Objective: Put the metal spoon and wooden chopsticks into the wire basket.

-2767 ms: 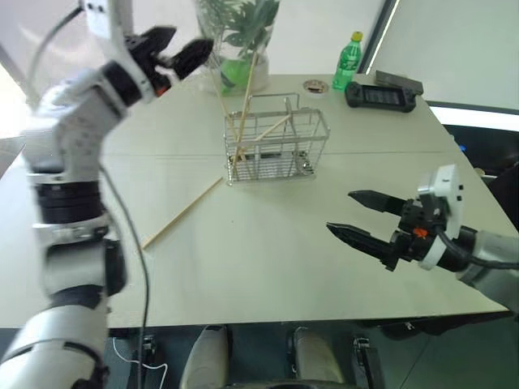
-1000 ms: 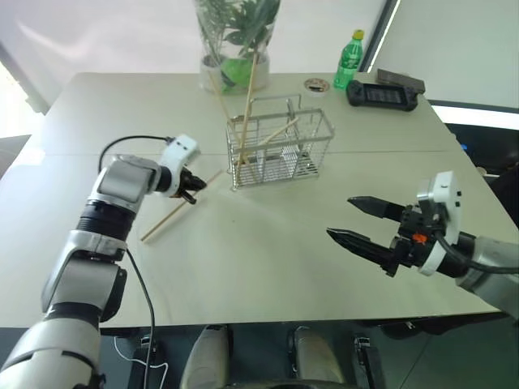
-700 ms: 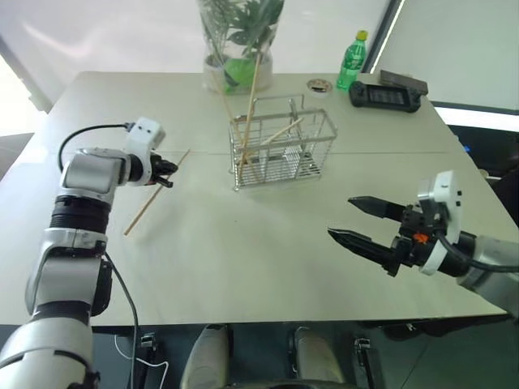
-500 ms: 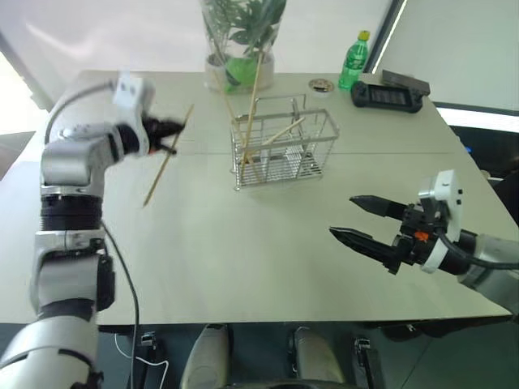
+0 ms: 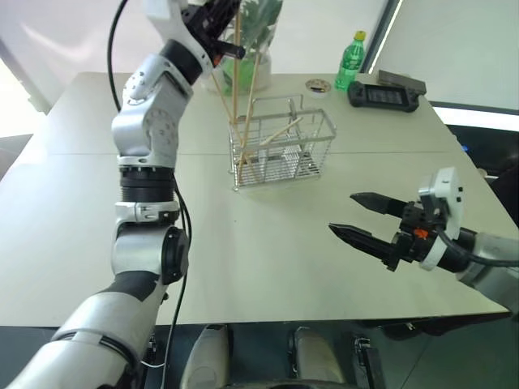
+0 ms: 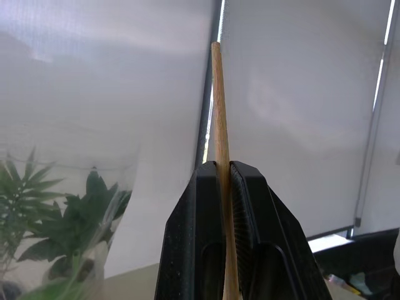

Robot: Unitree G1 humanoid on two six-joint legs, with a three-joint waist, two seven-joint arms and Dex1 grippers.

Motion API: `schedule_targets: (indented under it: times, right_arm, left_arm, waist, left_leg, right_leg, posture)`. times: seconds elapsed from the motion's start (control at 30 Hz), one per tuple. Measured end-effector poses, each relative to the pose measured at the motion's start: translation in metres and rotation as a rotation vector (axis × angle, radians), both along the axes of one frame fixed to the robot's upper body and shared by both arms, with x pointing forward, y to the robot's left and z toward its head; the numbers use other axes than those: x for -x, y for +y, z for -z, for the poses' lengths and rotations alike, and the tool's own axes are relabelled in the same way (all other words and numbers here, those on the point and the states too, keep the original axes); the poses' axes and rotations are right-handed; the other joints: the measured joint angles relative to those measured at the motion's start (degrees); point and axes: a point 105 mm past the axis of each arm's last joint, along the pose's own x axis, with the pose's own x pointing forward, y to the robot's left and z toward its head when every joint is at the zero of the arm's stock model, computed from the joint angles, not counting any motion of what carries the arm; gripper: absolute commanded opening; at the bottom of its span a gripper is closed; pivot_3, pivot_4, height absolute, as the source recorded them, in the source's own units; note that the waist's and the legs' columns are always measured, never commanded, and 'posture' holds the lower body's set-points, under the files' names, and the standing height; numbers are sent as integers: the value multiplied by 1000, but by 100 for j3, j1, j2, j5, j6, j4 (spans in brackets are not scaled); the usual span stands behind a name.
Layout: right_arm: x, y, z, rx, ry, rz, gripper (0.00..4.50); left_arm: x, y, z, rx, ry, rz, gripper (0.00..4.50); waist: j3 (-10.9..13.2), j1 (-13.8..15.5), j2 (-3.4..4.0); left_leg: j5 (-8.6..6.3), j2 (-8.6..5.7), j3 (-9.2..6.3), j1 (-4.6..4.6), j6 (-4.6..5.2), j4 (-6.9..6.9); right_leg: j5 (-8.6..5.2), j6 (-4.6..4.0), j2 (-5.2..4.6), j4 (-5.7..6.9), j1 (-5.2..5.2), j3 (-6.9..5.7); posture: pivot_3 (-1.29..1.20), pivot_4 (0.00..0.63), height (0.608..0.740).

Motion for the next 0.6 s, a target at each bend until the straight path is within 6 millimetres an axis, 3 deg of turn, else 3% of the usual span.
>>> schedule_targets:
  times: [0.23, 0.37, 0.47, 0.6]
  right_arm:
    - [2, 3, -2, -17, 1, 8, 4500]
    - [3, 0, -9, -30, -13, 22, 4500]
    - [3, 0, -11, -36, -10, 20, 4500]
    - [2, 1, -16, -37, -22, 15, 4500]
  left_arm:
    - [-6, -7, 35, -11, 8, -25, 40]
    - [-5, -20, 74, -46, 54, -29, 40]
    - [-5, -23, 78, -50, 62, -34, 991]
    - [-2, -25, 72, -35, 51, -26, 3016]
  waist:
    - [-1, 1, 1]
    - [2, 11, -3]
    - [3, 8, -5]
    - [1, 3, -2]
  left_leg:
    - [0, 0, 0, 0, 0, 3]
    - [0, 0, 0, -4, 0, 5]
    - [0, 0, -1, -4, 1, 5]
    - [-1, 0, -1, -3, 2, 5]
  right_leg:
    - [0, -1, 0, -1, 3, 0]
    - [0, -2, 0, -3, 2, 0]
    - [0, -2, 0, -2, 0, 0]
    - [0, -2, 0, -1, 0, -1]
  posture:
    - [0, 150, 720]
    - [0, 150, 720]
    - [0, 150, 720]
    - [0, 150, 720]
